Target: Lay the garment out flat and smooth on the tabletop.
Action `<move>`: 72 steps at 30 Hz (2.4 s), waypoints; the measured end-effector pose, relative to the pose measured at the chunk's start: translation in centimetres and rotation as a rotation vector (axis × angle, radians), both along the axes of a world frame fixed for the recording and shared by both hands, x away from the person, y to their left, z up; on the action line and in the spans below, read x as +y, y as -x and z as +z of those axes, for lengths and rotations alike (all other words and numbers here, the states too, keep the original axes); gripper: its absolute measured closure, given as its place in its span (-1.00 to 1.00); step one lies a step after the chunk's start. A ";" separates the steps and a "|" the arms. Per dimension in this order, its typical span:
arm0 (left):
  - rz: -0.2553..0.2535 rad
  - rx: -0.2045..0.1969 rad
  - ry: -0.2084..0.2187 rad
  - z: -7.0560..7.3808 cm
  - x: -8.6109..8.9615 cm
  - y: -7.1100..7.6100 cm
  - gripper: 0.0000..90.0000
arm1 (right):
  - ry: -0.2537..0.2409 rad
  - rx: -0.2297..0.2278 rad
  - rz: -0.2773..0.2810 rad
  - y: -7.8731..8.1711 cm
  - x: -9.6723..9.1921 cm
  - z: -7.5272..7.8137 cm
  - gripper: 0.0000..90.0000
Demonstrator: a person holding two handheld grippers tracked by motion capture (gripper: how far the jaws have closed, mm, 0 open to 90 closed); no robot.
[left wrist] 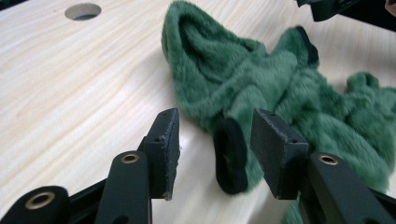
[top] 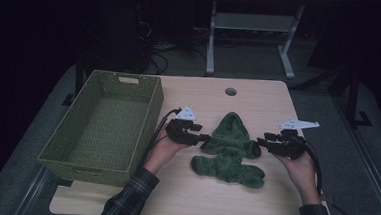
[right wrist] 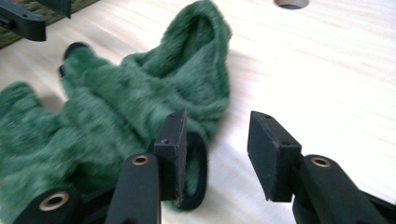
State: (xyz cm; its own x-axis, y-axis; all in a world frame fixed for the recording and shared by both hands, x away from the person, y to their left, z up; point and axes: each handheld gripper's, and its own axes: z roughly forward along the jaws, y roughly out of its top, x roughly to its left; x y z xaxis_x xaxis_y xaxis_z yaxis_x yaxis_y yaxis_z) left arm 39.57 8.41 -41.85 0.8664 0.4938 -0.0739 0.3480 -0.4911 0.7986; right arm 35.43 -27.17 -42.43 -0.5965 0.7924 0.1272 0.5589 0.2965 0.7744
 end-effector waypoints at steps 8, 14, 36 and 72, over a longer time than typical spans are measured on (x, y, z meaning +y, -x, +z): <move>0.007 0.007 0.004 0.8 -1.5 -2.0 0.17 | -0.002 -0.001 -0.001 -2.5 1.0 0.5 0.34; 0.004 0.022 -0.023 0.1 -2.8 -4.0 0.19 | 0.019 0.018 0.008 -4.4 2.3 0.2 0.36; -0.017 0.147 -0.106 -4.4 -5.3 -5.6 0.37 | 0.074 0.139 0.046 -6.6 4.2 -3.5 0.50; 0.093 -0.031 -0.135 -2.6 -3.2 -6.4 0.94 | 0.056 0.089 -0.034 -6.8 1.5 -2.9 0.99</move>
